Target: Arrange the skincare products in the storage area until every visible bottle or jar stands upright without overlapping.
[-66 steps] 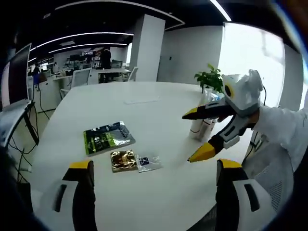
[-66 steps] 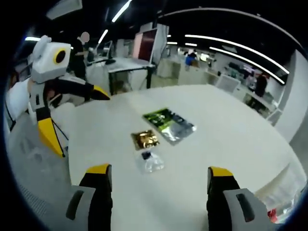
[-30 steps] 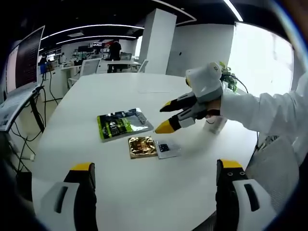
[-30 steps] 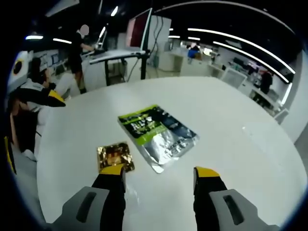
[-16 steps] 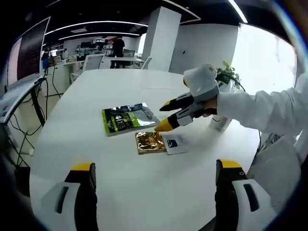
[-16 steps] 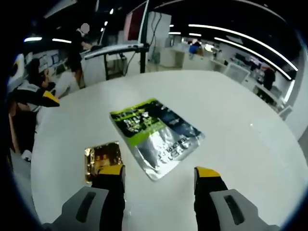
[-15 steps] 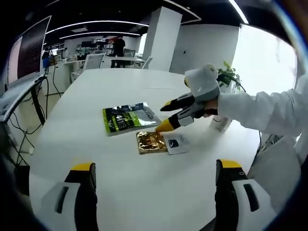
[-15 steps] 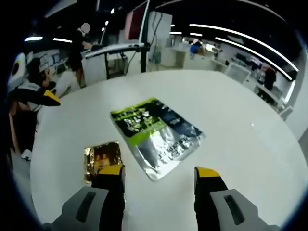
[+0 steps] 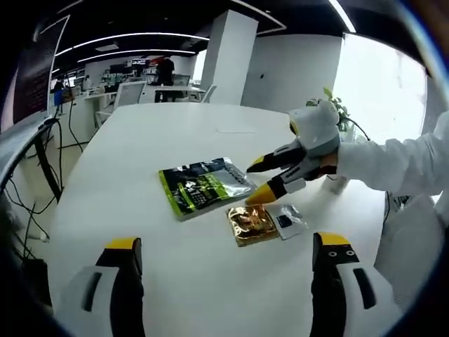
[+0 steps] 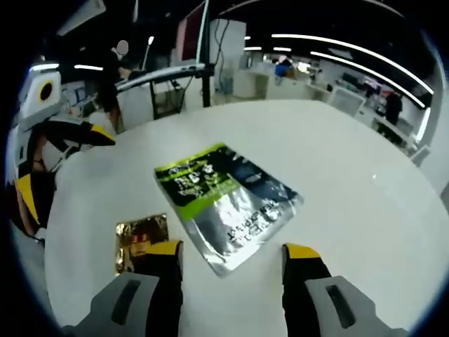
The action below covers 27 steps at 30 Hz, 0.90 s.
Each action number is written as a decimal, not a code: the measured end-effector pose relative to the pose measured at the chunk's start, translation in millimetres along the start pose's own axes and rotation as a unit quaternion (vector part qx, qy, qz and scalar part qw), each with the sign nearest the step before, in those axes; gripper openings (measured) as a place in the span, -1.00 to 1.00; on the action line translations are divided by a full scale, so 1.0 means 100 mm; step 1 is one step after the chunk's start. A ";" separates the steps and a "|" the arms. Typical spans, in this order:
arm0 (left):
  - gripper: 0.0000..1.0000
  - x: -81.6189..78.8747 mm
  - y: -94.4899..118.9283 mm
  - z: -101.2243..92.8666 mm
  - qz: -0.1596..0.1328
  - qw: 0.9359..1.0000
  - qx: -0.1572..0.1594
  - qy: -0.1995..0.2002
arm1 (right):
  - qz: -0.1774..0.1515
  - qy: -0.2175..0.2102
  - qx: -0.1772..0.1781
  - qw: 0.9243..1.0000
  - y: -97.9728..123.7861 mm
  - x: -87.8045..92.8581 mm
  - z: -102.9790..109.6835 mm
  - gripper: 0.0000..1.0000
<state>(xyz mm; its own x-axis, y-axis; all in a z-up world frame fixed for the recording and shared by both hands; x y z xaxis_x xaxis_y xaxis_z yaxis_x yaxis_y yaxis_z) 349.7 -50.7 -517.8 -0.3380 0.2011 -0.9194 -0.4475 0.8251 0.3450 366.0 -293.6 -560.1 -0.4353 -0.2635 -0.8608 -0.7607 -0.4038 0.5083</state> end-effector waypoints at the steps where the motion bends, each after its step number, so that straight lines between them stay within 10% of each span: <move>1: 0.90 0.00 -0.05 0.05 0.005 1.000 0.010 0.005 | -0.001 0.004 -0.001 1.000 0.00 0.00 0.00 0.01; 27: 0.90 -0.03 -0.74 0.36 0.032 0.997 0.071 0.015 | 0.004 0.010 -0.017 1.000 -0.03 -0.02 -0.03 0.00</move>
<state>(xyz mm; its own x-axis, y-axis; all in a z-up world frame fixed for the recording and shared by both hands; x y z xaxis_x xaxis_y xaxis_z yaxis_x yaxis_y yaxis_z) 413.2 -93.6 -547.6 -0.3880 0.2424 -0.8892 -0.3024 0.8779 0.3713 370.3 -294.1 -560.0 -0.4308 -0.2842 -0.8565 -0.7407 -0.4308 0.5155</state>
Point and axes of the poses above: the point that each gripper's makers call its tool centre point, and the gripper's own axes: y roughly backward along the fingers, z roughly to its left, x roughly out of its underside, the point moved 9 cm from there along y, roughly backward along the fingers, and after that the axes turned 12 degrees about -z, right-handed, at the moved point
